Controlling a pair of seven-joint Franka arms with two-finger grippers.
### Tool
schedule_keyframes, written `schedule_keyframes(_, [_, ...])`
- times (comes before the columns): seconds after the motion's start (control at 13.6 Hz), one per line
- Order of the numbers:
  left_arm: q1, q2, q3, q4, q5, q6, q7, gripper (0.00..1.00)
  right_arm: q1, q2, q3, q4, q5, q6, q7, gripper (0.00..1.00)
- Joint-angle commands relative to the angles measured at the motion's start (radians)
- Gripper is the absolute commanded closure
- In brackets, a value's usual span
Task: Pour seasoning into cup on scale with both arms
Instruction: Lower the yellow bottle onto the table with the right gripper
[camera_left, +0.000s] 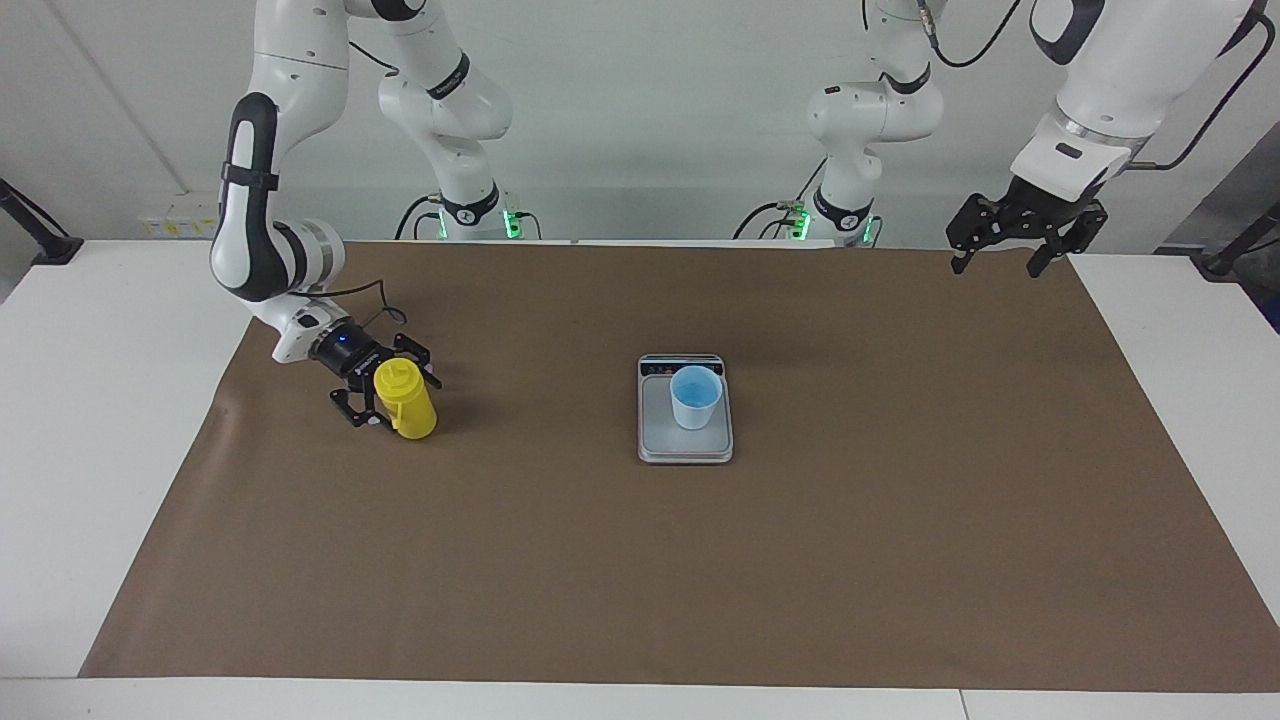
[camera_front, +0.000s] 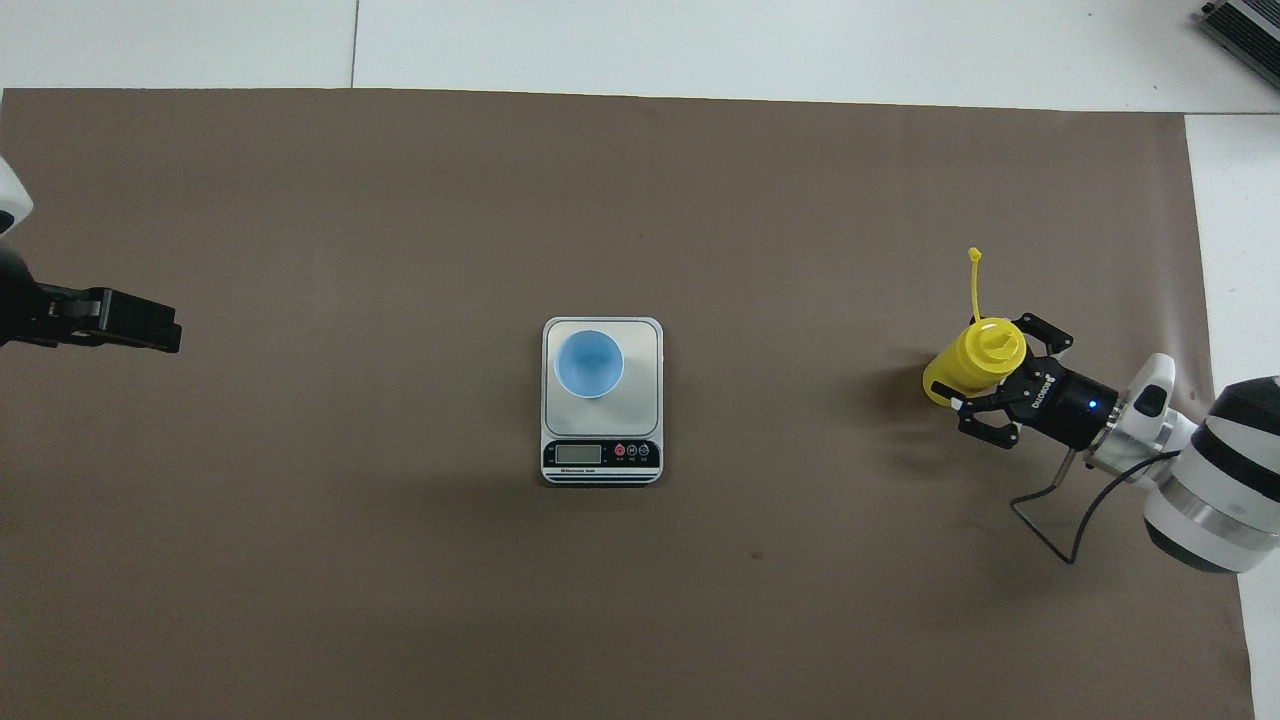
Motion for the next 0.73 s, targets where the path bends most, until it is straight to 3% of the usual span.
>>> schedule_keyframes(0.0, [0.010, -0.030, -0.004, -0.035, 0.008, 0.017, 0.017, 0.00, -0.026, -0.027, 0.006, -0.050, 0.013, -0.024, -0.010, 0.00])
schedule_keyframes(0.15, [0.010, -0.030, -0.004, -0.035, 0.008, 0.017, 0.017, 0.00, -0.031, -0.033, 0.003, -0.065, -0.042, -0.018, -0.009, 0.00])
schedule_keyframes(0.37, [0.010, -0.030, -0.004, -0.035, 0.008, 0.017, 0.017, 0.00, -0.069, -0.058, -0.004, -0.052, -0.238, -0.009, 0.052, 0.00])
schedule_keyframes(0.66, [0.010, -0.030, -0.004, -0.035, 0.008, 0.018, 0.017, 0.00, -0.095, -0.118, -0.006, 0.045, -0.660, 0.025, 0.273, 0.00])
